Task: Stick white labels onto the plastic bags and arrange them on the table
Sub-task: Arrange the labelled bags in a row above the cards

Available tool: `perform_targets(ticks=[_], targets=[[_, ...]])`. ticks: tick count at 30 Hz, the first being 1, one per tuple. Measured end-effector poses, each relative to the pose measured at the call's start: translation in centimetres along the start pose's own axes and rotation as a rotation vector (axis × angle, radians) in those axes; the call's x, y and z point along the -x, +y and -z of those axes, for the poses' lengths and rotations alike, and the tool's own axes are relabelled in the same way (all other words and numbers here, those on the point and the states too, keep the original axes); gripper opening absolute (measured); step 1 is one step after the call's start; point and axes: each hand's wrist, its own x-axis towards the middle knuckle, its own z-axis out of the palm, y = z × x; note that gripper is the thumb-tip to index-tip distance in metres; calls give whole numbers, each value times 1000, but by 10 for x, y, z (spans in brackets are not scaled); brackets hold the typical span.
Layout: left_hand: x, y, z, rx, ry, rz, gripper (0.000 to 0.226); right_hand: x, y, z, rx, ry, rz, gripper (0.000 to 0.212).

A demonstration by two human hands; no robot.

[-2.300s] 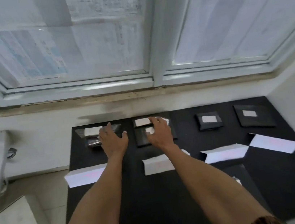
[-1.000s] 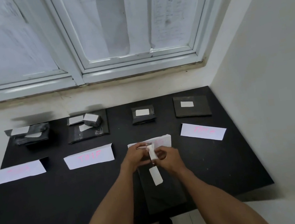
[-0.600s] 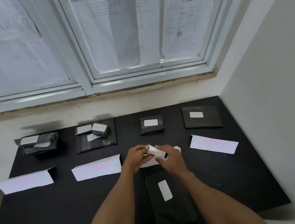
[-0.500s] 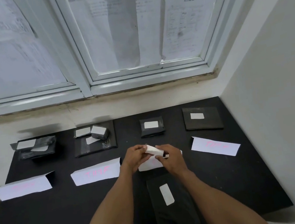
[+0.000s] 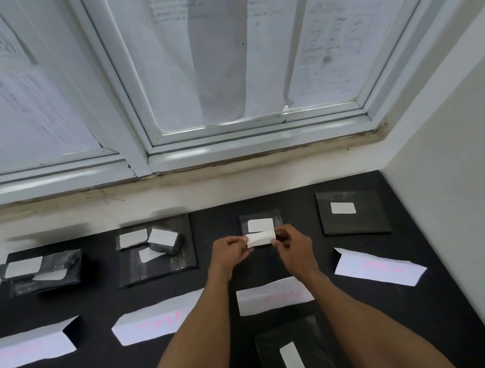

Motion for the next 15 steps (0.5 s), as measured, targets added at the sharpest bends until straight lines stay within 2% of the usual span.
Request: perform_targets(ticks=[3, 6, 12, 15], targets=[[-32, 2, -11, -140, 64, -52, 13, -30, -1, -2, 63, 43, -43, 20], [-50, 2, -18, -324, 76, -69, 16, -50, 2, -4, 114, -6, -131, 28], [-40, -7, -24, -440, 93, -168, 22, -45, 4, -3, 166, -25, -98, 38], [-17, -17, -20, -479, 163, -195, 40, -17, 11, 7, 152, 54, -115, 36]])
